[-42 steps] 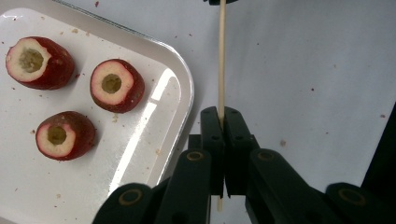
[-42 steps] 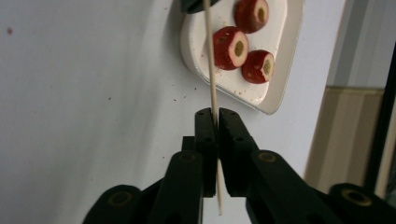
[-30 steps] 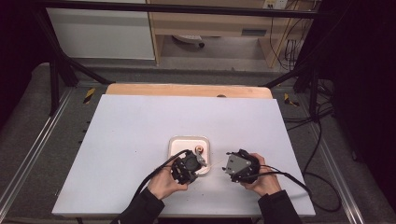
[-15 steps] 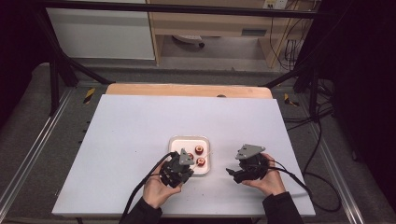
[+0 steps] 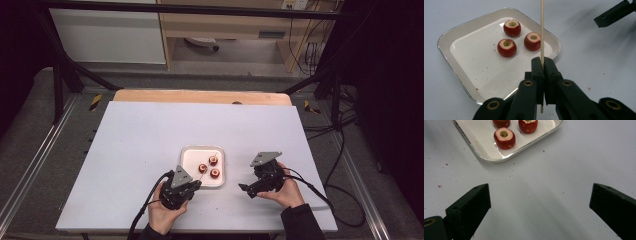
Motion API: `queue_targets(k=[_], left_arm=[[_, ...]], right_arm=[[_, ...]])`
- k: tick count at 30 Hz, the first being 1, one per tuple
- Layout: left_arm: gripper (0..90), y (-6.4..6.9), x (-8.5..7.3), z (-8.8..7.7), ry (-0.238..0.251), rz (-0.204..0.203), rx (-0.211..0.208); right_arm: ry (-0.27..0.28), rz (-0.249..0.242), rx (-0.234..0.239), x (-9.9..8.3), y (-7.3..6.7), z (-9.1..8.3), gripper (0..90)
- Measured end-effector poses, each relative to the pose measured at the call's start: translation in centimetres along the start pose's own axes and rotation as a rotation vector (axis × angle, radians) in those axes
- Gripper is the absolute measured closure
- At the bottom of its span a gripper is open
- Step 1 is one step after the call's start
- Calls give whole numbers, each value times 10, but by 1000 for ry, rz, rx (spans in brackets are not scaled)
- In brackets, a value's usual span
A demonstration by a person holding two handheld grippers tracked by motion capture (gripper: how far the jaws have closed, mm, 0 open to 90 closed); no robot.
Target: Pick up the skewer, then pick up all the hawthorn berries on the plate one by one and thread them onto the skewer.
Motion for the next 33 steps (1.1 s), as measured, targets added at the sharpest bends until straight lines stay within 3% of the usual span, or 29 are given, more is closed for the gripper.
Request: queue_targets(k=[5, 11, 20, 28, 33], left_arm=[[881, -4, -8, -1, 32, -18, -12], [881, -9, -14, -8, 61, -46, -7], [881, -16, -21, -15, 88, -95, -4], [882, -17, -22, -17, 82, -94, -2], [882, -17, -23, -16, 83, -94, -7]], right_arm=[[-45, -35, 19, 9, -2, 5, 22], [-61, -46, 54, 23, -3, 14, 22], [-101, -112, 132, 52, -8, 31, 22], [-129, -156, 173, 66, -12, 41, 30], [-130, -181, 211, 75, -15, 50, 95]])
Point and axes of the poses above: each handheld gripper's, and its own axes: z roughly forward along the jaws, x roughly out of its top, y roughly to its right, the point moved 3 cm from there along z, roughly forward along the jaws, and after that the axes turned 5 degrees about -z, right-handed, at the moved point
